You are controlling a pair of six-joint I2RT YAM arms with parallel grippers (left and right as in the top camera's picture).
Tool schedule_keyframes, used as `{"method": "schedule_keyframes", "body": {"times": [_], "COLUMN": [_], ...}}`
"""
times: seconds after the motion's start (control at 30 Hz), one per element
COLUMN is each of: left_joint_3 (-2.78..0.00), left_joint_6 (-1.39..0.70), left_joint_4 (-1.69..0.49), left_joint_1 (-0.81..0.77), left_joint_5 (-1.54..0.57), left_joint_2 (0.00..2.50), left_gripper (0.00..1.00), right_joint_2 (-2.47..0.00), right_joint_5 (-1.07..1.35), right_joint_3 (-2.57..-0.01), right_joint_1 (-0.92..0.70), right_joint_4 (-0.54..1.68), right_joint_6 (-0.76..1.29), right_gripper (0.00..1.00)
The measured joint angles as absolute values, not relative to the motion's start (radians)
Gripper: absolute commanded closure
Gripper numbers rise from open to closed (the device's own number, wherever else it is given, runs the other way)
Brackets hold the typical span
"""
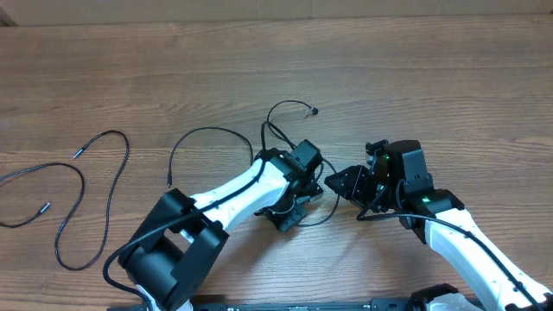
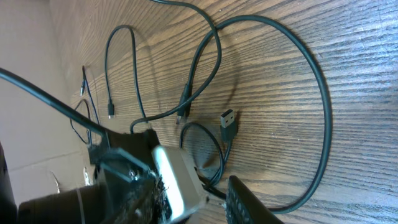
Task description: Untangle cables
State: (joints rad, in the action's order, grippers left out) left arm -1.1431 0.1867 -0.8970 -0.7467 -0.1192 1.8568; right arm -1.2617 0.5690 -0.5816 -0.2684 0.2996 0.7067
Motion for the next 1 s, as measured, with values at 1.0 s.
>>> {"method": "schedule_keyframes", "body": {"times": [1.0], "left_joint_3": [-1.115], "left_joint_6": [0.191], "left_joint_4": [-0.883], "left_joint_1": [-0.751], "left_joint_5": [-0.119], "left_joint_2": [1.857], "left_gripper": [0.96], "right_joint_2": [-1.262], "right_joint_5": [0.569], "right_joint_3": [-0.582], "right_joint_1": [-0.268], "right_joint_4": [0.3], "right_joint_6": [0.707], "right_gripper": [0.68]}}
